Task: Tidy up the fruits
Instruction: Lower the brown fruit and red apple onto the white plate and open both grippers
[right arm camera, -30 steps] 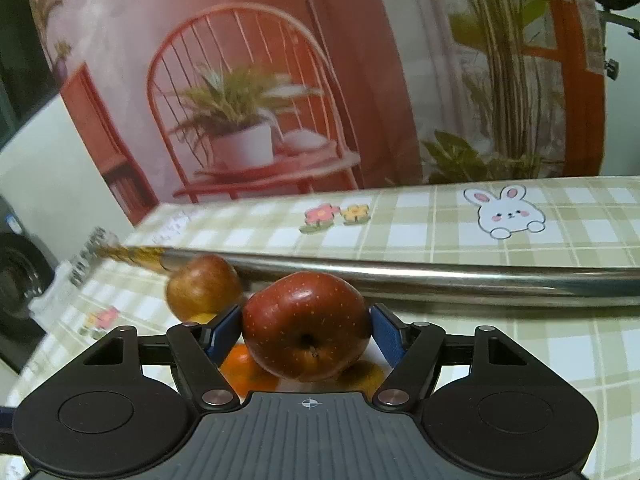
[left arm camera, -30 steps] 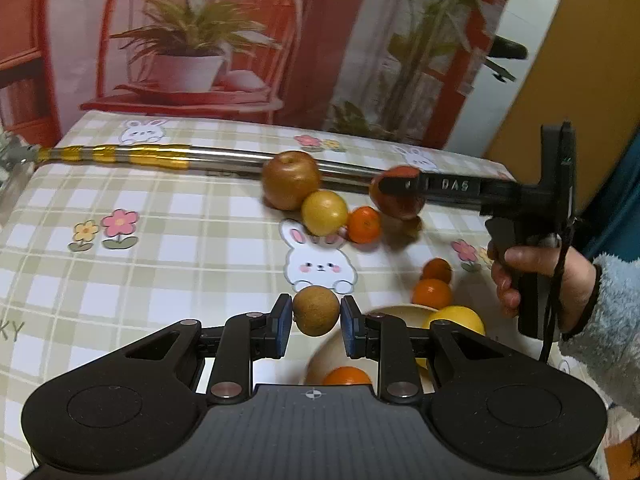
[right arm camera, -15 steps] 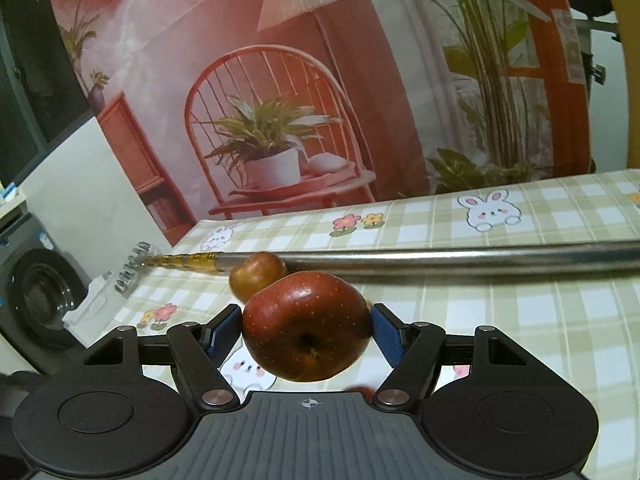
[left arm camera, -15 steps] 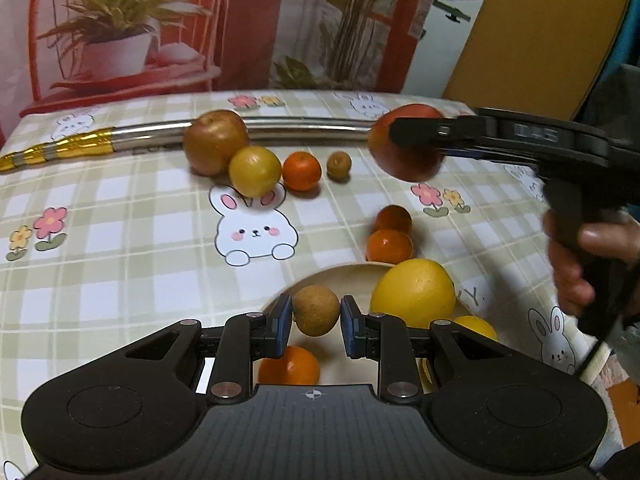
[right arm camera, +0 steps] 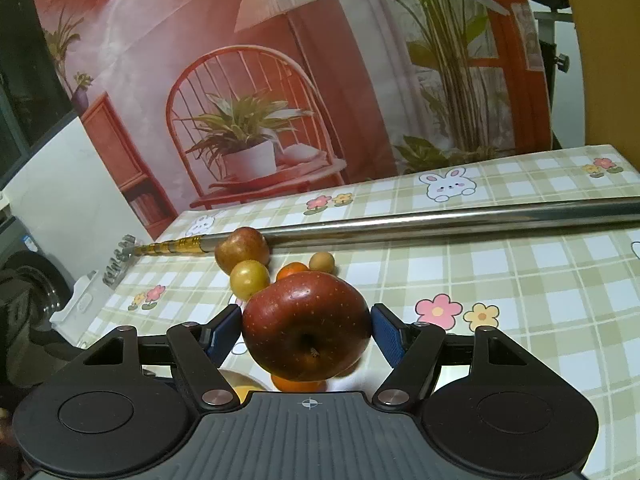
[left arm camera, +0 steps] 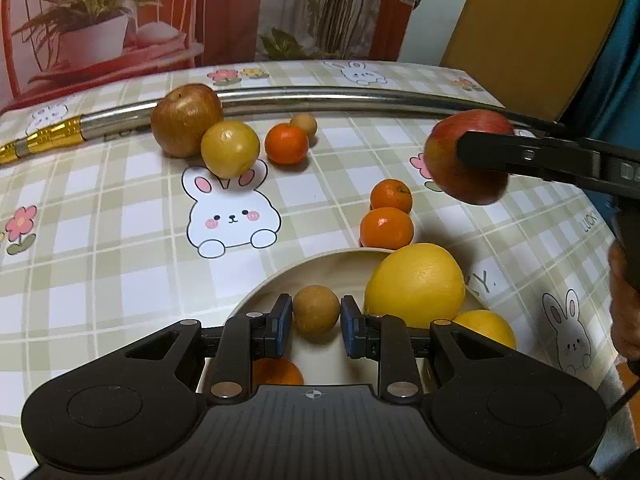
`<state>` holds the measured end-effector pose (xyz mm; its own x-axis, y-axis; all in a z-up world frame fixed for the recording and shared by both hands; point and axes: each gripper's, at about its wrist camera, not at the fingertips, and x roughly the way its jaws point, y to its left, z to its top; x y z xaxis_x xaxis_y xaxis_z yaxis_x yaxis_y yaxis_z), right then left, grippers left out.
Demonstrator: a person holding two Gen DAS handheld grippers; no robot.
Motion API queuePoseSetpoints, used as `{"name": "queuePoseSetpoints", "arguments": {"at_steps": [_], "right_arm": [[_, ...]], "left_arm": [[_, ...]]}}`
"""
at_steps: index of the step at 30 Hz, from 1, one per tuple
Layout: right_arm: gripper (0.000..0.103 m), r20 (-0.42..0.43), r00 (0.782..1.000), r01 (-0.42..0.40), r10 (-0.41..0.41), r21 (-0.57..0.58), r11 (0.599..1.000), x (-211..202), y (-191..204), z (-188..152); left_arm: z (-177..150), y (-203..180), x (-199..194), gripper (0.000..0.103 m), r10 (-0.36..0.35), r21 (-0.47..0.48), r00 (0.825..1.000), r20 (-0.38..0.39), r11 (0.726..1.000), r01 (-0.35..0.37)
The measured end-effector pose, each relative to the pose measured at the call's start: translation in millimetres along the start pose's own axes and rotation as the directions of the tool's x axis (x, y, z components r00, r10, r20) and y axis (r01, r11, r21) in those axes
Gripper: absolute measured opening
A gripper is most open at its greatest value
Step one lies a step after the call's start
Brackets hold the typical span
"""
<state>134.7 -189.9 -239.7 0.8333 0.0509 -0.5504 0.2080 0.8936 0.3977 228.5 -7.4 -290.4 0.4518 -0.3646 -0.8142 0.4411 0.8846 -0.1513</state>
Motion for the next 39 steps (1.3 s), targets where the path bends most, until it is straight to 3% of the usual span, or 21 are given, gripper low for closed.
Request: {"name": "queuePoseSetpoints", "arguments": {"at_steps": [6,13,15,17,22,25,33,36,39], "right_arm": [[0.066,-0.001,1.000,0.003,-0.003,-0.025,1.000,-8,9,-4],[0.066,-0.030,0.999,0.019,-0.021,-0.073,0.997,-15,25,-16],[0.066,-0.034,0.999,0.014,-0.016,-0.078,0.997,-18,29,-18],[0.066,-0.037,0.999,0.012,-0.015,-0.092,0.996,-21,35,-20],[0.066,-0.056,0.998,-0.011,0.004,-0.119,0.993,-25,49,-21],[0.066,-0.073,0.997,-0.033,0.022,-0.148,0.988,-27,61,-24],[0.067,-0.181,0.983,-0.063,0.015,-0.262,0.963,-13,97,-33],[0.066,-0.233,0.972,-0.073,-0.005,-0.327,0.942,-4,114,-38],[0.066,-0.282,0.959,-0.083,-0.035,-0.396,0.914,6,130,-43]], "left_arm": [[1,2,5,0.031,-0.014,-0.019,1.000,-0.007,1.000,0.014],[-2,12,-12,0.063,-0.042,-0.098,0.999,0.013,0.994,0.043],[-5,16,-24,0.081,-0.062,-0.127,0.997,0.040,0.990,0.067],[-8,17,-38,0.089,-0.048,-0.135,0.996,0.079,0.989,0.059],[-11,17,-69,0.092,0.017,-0.154,0.991,0.132,0.988,0.004],[-15,19,-89,0.094,0.121,-0.206,0.981,0.151,0.975,-0.088],[-27,20,-133,0.096,0.335,-0.240,0.921,0.200,0.928,-0.285],[-32,22,-143,0.096,0.361,-0.243,0.907,0.217,0.920,-0.308],[-37,25,-147,0.096,0.355,-0.263,0.908,0.224,0.919,-0.294]]}}
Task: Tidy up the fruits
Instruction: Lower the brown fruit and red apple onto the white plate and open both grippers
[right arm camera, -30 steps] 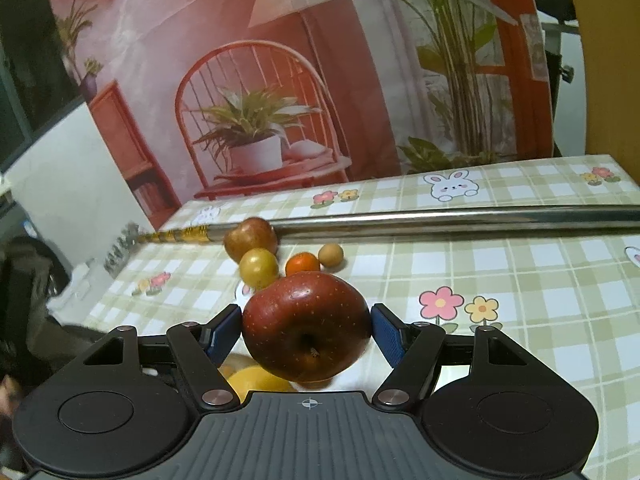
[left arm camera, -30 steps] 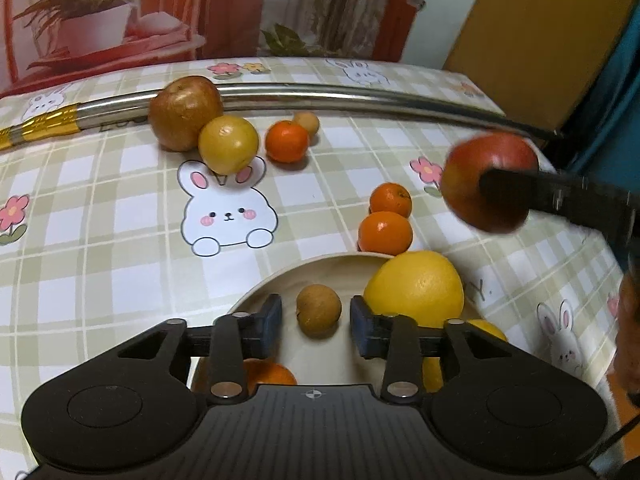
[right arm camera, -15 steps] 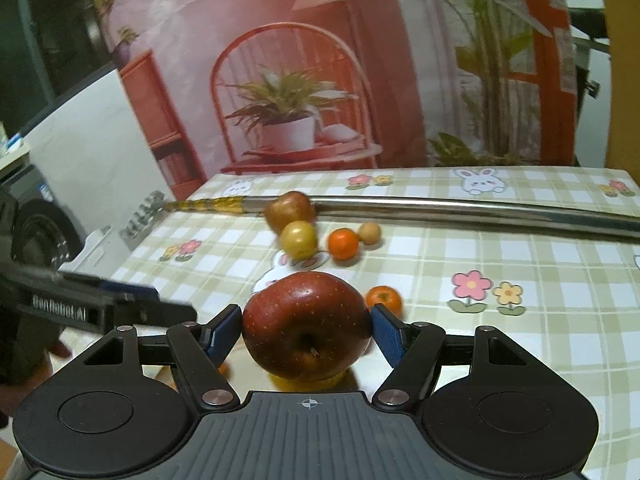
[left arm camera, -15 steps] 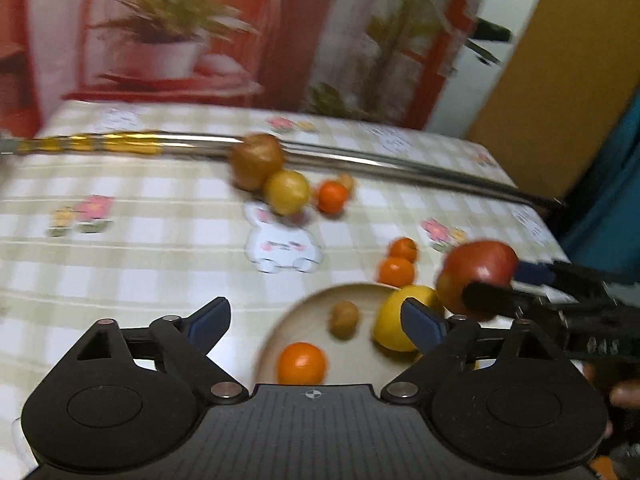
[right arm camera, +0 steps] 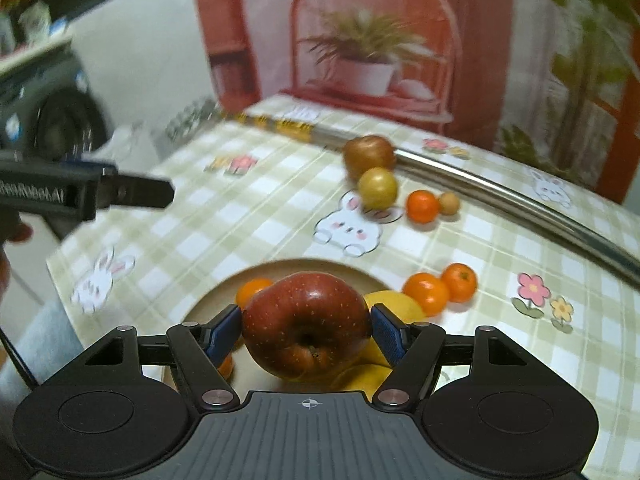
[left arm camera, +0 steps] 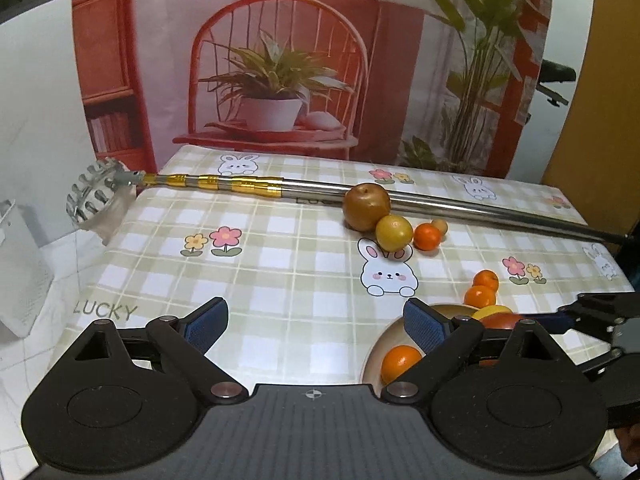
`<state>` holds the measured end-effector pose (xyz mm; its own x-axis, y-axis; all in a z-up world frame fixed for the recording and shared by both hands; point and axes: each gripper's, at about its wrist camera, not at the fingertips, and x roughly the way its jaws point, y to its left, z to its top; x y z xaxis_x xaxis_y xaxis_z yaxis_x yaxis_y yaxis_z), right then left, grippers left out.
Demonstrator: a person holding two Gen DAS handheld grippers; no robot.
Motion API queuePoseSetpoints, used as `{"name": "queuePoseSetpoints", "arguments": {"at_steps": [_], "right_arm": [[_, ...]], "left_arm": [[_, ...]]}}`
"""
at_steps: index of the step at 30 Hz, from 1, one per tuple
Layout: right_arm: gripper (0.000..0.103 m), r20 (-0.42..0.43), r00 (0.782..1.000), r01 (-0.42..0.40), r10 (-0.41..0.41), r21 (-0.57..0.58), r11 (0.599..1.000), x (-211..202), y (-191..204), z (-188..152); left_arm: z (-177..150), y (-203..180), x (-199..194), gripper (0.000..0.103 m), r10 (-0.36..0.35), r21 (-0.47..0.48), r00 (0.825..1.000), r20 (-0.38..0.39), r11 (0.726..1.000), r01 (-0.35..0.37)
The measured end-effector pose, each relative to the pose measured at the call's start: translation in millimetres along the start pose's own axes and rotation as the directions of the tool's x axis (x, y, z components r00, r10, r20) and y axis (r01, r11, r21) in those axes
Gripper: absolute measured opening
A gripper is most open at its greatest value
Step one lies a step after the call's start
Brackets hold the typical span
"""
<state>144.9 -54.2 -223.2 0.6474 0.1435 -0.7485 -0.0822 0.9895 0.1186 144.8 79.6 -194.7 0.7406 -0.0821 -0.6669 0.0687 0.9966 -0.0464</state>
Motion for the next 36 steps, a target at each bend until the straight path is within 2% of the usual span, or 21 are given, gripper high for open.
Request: {"name": "queuePoseSetpoints", "arguments": {"at_steps": [5,9,18,24,29,33,36], "right_arm": [[0.067,-0.082,0.996,0.016,-0.020,-0.051,0.999,18,13,4],[0.066,-0.098,0.995,0.022,-0.031,-0.092,0.996,24,21,8],[0.066,-0.153,0.988,-0.004,-0.018,-0.145,0.989,37,30,7],[0.067,-0.149,0.989,-0.011,-0.003,-0.093,0.996,36,20,1],[0.067,-0.139,0.990,-0.012,0.003,-0.061,0.998,36,17,-1],[0.068,-0.129,0.991,-0.025,0.027,0.017,1.000,31,9,-5],[0.083,-0.056,0.997,-0.058,0.062,0.066,0.996,14,1,-7]], "left_arm": [[-8,2,1,0.096,-0.004,-0.010,1.000,0.000,1.000,0.004],[-12,4,1,0.096,0.029,0.004,1.000,0.002,1.000,-0.029],[-11,10,4,0.096,0.037,-0.018,0.999,-0.002,0.999,-0.037],[-12,7,6,0.096,0.043,-0.008,0.999,0.001,0.999,-0.043],[-12,-1,4,0.096,0.095,0.023,0.995,0.015,0.995,-0.095],[-11,-7,2,0.096,0.115,0.054,0.993,0.029,0.992,-0.116],[-10,-11,0,0.096,0.117,0.073,0.993,0.034,0.990,-0.119]]}}
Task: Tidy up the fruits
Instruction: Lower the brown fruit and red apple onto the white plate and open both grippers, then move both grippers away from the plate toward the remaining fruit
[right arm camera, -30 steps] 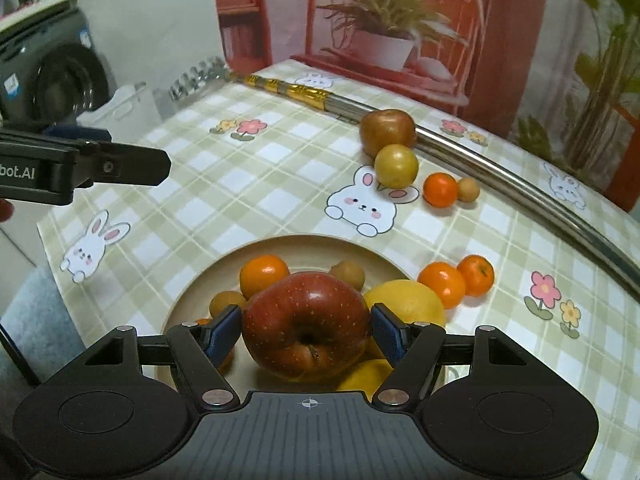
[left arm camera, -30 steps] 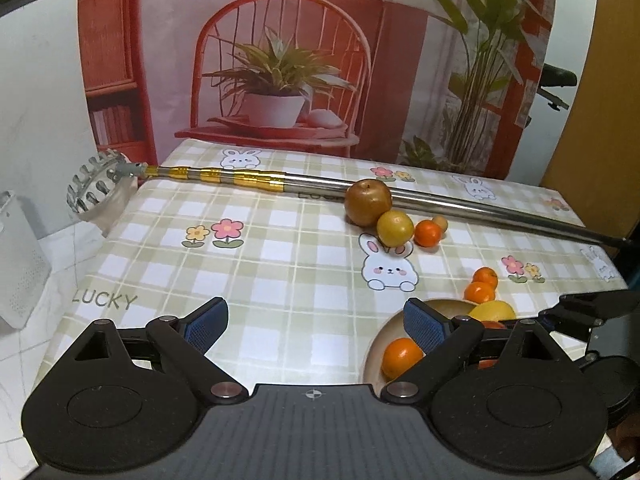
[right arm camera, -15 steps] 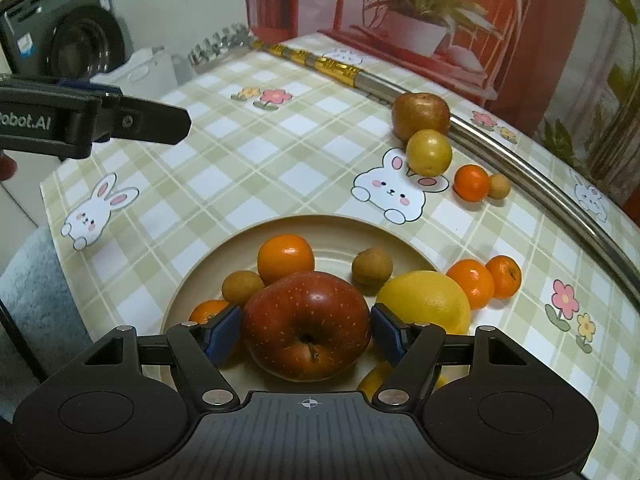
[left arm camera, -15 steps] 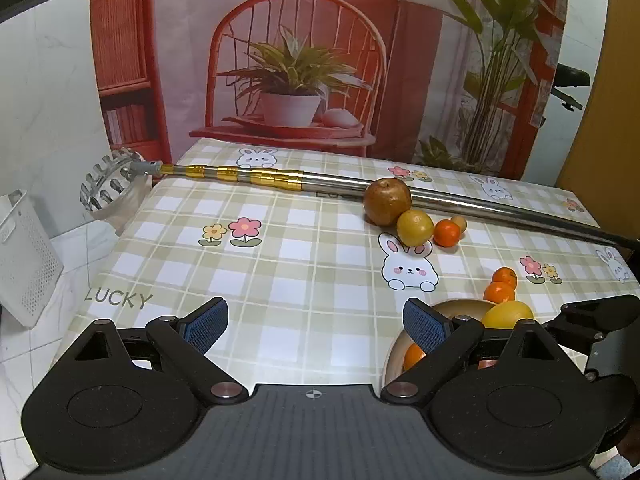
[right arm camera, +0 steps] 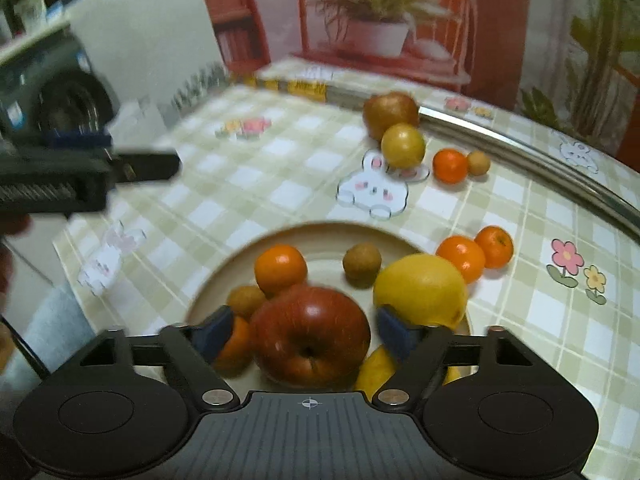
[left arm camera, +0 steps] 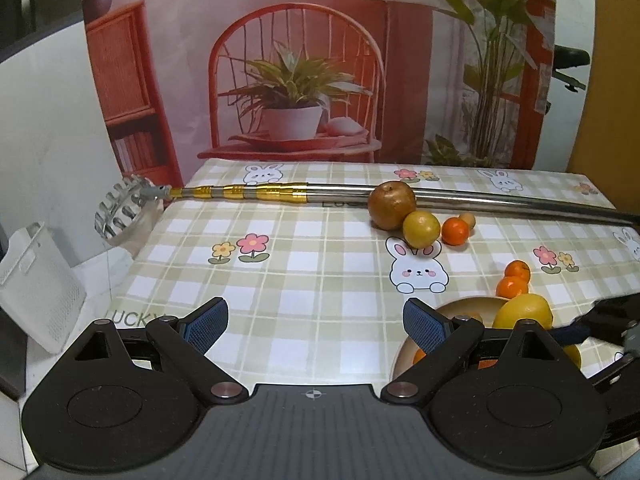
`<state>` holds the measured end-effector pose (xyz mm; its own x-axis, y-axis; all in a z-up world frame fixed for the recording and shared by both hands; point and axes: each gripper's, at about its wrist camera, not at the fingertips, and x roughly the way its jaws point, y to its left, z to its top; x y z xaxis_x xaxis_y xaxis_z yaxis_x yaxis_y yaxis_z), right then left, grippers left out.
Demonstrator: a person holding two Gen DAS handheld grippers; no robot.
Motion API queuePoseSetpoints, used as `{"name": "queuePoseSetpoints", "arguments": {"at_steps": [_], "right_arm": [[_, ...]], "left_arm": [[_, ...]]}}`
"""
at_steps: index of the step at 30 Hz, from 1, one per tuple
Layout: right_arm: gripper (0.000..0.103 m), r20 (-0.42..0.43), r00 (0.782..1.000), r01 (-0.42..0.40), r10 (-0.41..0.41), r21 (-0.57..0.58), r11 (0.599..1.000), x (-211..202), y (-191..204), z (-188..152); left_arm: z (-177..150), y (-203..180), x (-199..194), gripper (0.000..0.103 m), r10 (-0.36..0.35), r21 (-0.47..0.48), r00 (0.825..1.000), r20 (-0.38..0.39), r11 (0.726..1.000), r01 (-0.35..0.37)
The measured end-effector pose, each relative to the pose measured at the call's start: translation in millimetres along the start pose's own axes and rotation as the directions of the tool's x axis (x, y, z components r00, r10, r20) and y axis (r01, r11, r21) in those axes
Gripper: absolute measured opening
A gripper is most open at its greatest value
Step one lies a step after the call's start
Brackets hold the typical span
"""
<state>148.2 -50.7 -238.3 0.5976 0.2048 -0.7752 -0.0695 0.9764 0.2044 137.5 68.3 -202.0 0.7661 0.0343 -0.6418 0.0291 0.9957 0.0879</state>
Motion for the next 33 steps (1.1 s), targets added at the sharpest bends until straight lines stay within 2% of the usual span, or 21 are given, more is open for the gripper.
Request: {"name": "queuePoseSetpoints", "arguments": {"at_steps": [3,6,10,14,19,21,23,25,26,29,31,33], "right_arm": [[0.085,0.061,0.998,0.005,-0.007,0.035,0.999,-19,-9,0],[0.095,0.128,0.991,0.022,-0.035,0.101,0.995,-37,-22,-1],[0.103,0.207,0.976,0.025,-0.069,0.209,0.978,-59,-46,-3],[0.103,0.270,0.953,0.042,-0.136,0.325,0.945,-77,-69,-9],[0.103,0.251,0.935,0.123,-0.250,0.430,0.894,-81,-90,-13],[0.103,0.280,0.914,0.142,-0.294,0.458,0.878,-84,-95,-19],[0.103,0.342,0.877,0.148,-0.338,0.477,0.867,-87,-97,-28],[0.103,0.381,0.854,0.118,-0.354,0.522,0.845,-88,-103,-35],[0.103,0.392,0.850,0.091,-0.353,0.550,0.830,-88,-107,-38],[0.103,0.391,0.856,0.049,-0.337,0.590,0.806,-87,-119,-42],[0.103,0.375,0.855,0.088,-0.357,0.575,0.813,-86,-119,-41],[0.103,0.373,0.858,0.114,-0.353,0.533,0.838,-85,-120,-39]], "left_arm": [[0,-3,-1,0.096,-0.002,0.009,1.000,-0.001,1.000,0.002],[0,-5,-3,0.096,-0.009,-0.001,1.000,0.002,1.000,0.009],[2,-2,-1,0.096,-0.044,-0.034,0.999,-0.004,0.998,0.044],[4,-2,-1,0.096,-0.064,-0.066,0.998,0.003,0.996,0.064],[4,-7,0,0.096,-0.093,-0.082,0.995,0.021,0.992,0.094],[5,-10,1,0.096,-0.115,-0.078,0.993,0.010,0.990,0.116],[6,-13,3,0.096,-0.126,-0.062,0.992,0.003,0.990,0.125],[6,-18,3,0.096,-0.138,-0.034,0.990,0.010,0.990,0.138],[6,-20,4,0.096,-0.138,-0.023,0.990,0.012,0.990,0.138],[8,-24,6,0.096,-0.136,-0.005,0.991,0.007,0.991,0.136],[9,-27,10,0.096,-0.141,0.000,0.990,0.006,0.990,0.141],[10,-27,12,0.096,-0.159,-0.003,0.987,0.015,0.987,0.159]]}}
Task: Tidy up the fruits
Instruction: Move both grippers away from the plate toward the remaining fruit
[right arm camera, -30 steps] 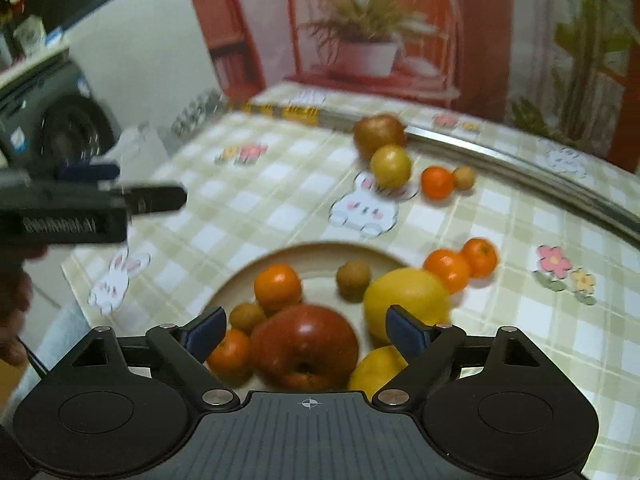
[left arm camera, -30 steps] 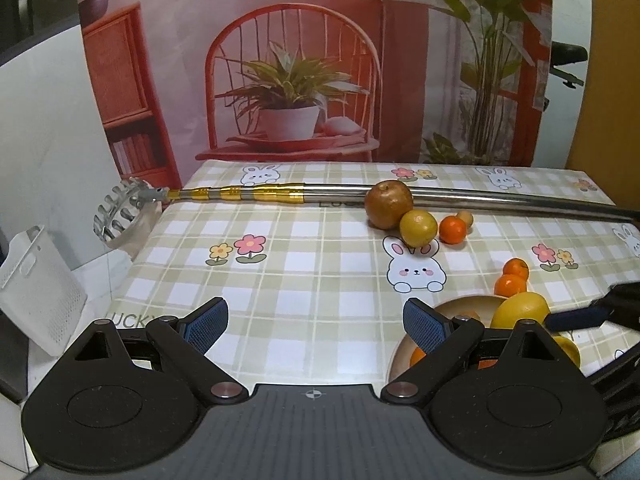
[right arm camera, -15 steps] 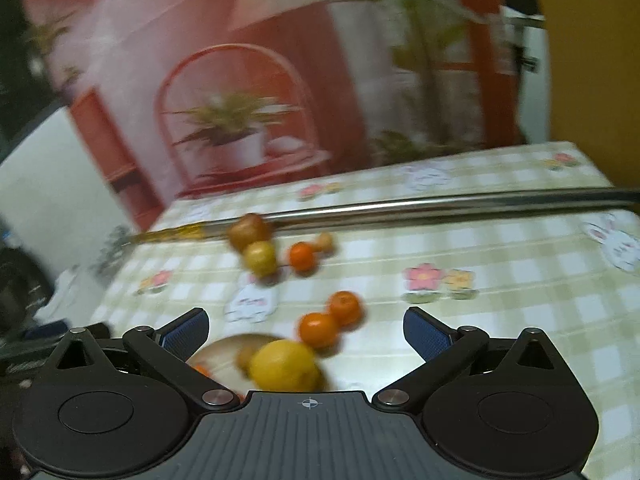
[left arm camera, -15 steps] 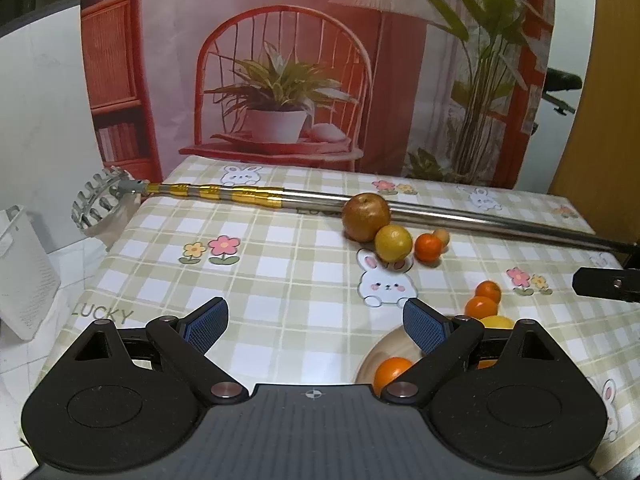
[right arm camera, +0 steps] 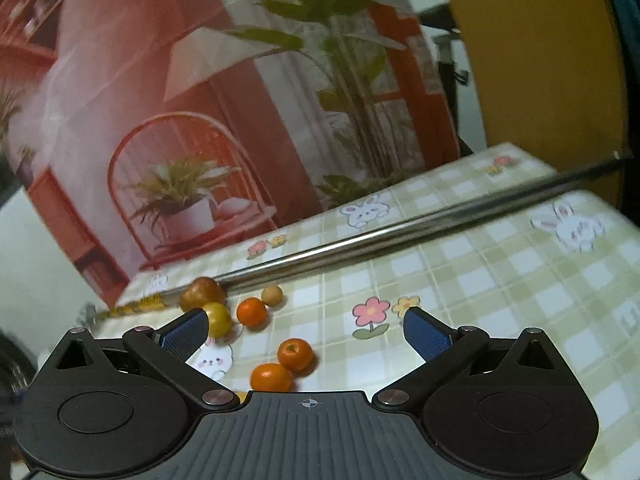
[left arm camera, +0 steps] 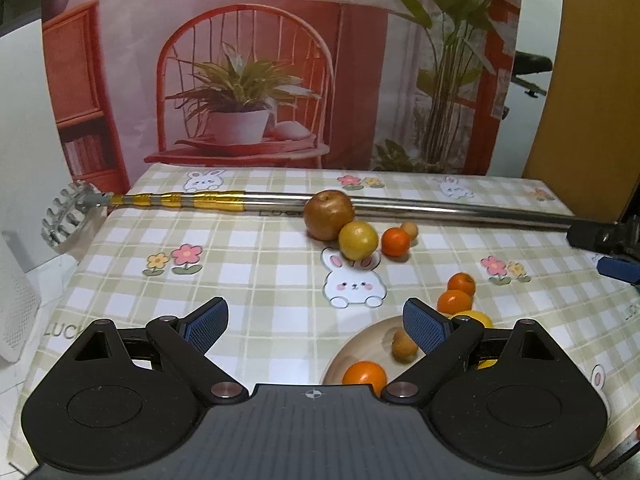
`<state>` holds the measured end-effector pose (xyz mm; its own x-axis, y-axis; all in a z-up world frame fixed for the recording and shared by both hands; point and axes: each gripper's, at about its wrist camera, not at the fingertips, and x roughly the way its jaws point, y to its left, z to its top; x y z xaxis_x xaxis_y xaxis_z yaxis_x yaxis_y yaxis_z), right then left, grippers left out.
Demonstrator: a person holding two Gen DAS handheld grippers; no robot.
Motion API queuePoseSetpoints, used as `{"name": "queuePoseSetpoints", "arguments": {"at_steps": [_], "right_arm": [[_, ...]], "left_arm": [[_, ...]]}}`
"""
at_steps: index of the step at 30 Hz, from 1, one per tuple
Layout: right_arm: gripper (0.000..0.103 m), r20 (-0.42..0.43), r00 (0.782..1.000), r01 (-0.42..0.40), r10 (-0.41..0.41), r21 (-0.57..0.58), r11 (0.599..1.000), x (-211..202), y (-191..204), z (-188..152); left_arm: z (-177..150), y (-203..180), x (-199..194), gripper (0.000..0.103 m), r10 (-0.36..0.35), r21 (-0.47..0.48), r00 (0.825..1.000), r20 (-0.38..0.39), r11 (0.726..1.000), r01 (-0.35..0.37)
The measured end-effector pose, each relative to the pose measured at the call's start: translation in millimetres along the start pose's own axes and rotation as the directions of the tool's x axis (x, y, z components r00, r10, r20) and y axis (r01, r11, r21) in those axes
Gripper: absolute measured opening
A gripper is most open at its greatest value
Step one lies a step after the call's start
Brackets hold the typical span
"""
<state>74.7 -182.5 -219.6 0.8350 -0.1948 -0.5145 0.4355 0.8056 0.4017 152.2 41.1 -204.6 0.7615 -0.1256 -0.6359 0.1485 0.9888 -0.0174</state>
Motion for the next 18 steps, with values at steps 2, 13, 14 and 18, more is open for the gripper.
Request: {"name": "queuePoseSetpoints", "arguments": {"at_steps": [2,13,14,18], "right_arm": [[0.103,-0.004,1.000,-0.006,0.006,-0.052,0.999,1,3,2],[0.103,-0.030,0.999,-0.031,0.025,-0.206,0.978,8,4,15],[0.103,-0.030,1.000,-0.014,0.008,-0.219,0.976,10,3,16],[0.103,-0.015,1.000,0.022,-0.026,-0.251,0.968,15,-3,16]], "left_arm": [[3,0,4,0.096,-0.014,-0.003,1.000,-0.014,1.000,0.014],[23,7,40,0.096,-0.152,-0.120,0.986,-0.071,0.982,0.143],[25,5,44,0.096,-0.142,-0.109,0.988,-0.068,0.985,0.134],[34,-6,54,0.096,-0.102,-0.053,0.993,-0.056,0.994,0.099]]}}
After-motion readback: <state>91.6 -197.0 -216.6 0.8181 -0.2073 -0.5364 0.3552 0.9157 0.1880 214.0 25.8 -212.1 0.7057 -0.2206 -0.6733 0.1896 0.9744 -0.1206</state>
